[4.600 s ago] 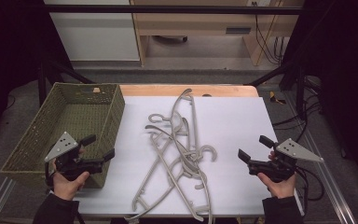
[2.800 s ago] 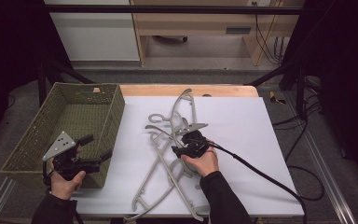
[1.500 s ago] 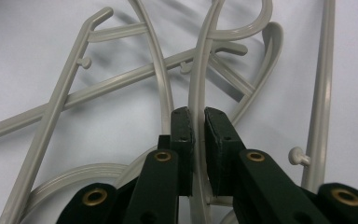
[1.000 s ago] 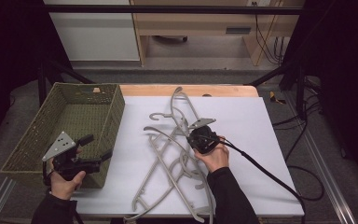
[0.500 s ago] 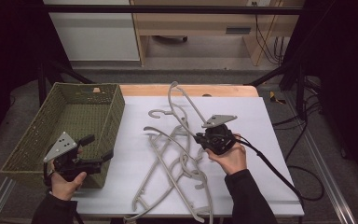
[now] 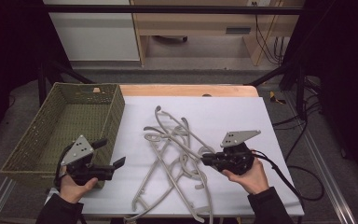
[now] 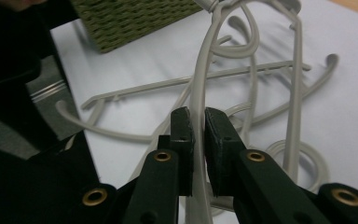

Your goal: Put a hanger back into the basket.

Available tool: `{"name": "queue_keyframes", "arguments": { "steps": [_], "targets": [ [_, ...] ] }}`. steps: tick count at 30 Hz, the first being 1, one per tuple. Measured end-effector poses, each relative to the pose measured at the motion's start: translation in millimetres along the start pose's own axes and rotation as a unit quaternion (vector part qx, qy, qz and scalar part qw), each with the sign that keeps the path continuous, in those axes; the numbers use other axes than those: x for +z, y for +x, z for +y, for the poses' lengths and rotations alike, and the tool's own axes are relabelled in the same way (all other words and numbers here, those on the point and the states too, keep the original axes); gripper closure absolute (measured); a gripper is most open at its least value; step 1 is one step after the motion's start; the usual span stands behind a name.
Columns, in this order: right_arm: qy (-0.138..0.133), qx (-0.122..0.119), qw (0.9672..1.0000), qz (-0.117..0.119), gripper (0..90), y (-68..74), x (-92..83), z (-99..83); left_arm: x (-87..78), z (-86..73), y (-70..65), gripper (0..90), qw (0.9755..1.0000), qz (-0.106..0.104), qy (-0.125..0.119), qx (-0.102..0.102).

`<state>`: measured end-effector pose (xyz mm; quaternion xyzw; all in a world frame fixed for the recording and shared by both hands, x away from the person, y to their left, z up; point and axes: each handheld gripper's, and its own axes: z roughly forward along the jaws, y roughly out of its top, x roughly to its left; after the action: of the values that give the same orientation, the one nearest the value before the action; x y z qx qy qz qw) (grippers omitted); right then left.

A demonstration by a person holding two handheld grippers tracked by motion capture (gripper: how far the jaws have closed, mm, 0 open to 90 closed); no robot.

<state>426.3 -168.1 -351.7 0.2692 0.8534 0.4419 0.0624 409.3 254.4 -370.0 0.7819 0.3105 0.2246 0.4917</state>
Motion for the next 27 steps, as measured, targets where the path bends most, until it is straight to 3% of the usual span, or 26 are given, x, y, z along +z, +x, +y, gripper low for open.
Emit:
{"name": "queue_keyframes", "arguments": {
  "steps": [3,7,11,19,23,27],
  "targets": [
    [-0.007,-0.002,0.9997,0.024,82.0,1.1,-2.8,-9.7,6.8,-0.5,-5.6,6.8,0.9997,-0.015,0.017,0.009],
    [-0.003,-0.003,0.9995,0.033,82.2,1.8,-3.4,-19.3,15.1,-1.6,-13.9,4.1,0.9985,-0.037,0.031,0.024],
    [-0.003,0.014,0.999,0.042,82.2,0.4,0.7,-32.7,19.3,-1.5,-21.3,5.3,0.9978,-0.037,0.037,0.04],
    [0.024,-0.003,0.9996,0.015,82.3,4.3,22.8,-67.1,20.1,-3.5,-19.5,6.5,0.9981,-0.031,0.039,0.035],
    [0.023,-0.002,0.9997,0.007,82.3,5.1,28.2,-76.3,18.7,-3.4,-18.4,6.7,0.9984,-0.029,0.036,0.031],
    [0.041,-0.005,0.9991,0.001,82.3,6.6,37.7,-84.8,17.2,-3.3,-17.3,6.8,0.9988,-0.026,0.031,0.029]
  ]
}}
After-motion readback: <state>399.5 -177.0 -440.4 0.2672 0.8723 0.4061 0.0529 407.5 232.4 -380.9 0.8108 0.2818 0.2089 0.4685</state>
